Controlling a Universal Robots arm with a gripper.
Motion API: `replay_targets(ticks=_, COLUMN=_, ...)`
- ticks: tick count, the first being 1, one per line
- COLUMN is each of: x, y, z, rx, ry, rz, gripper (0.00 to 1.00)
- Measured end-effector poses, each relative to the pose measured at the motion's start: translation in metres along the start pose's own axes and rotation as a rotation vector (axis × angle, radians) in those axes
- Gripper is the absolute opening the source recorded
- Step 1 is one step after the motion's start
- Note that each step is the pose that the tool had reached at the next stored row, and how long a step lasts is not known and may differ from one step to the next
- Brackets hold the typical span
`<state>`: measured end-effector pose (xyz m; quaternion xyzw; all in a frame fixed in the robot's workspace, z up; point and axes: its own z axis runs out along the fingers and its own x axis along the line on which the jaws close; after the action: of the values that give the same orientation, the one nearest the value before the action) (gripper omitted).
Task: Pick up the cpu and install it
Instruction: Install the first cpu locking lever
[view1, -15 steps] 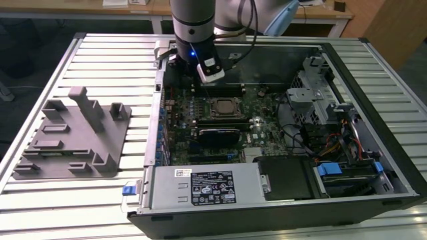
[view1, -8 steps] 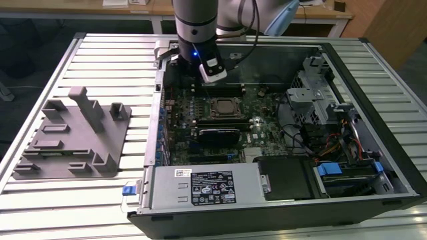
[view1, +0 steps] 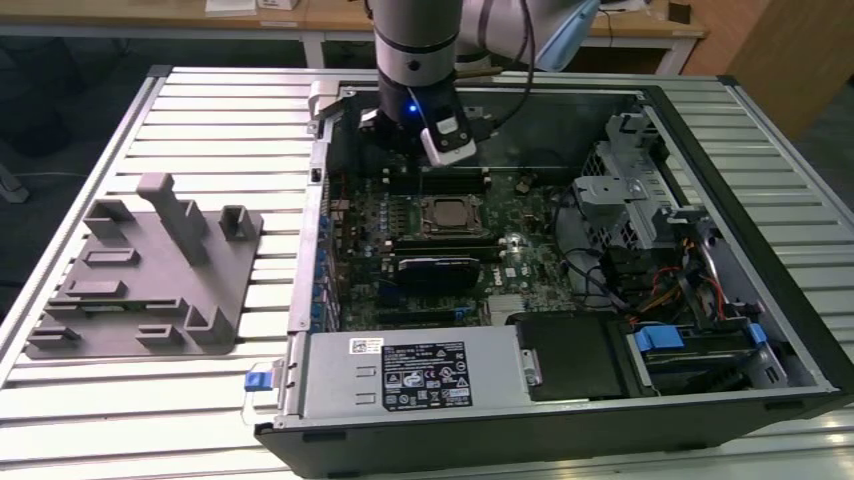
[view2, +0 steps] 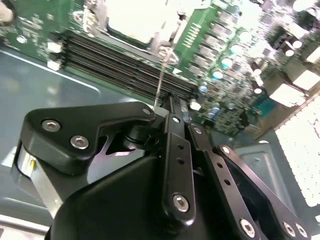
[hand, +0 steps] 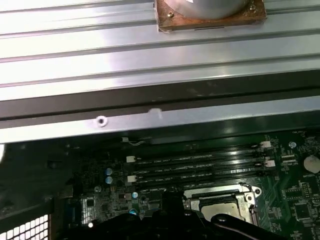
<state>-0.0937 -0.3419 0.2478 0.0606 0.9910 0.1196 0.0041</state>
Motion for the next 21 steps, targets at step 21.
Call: replay_targets(ticks=21, x=-0.0245, y=0.0020, z=0.0046, rx=0.0003, ry=-0.0006, rz=0.003, gripper=0.11)
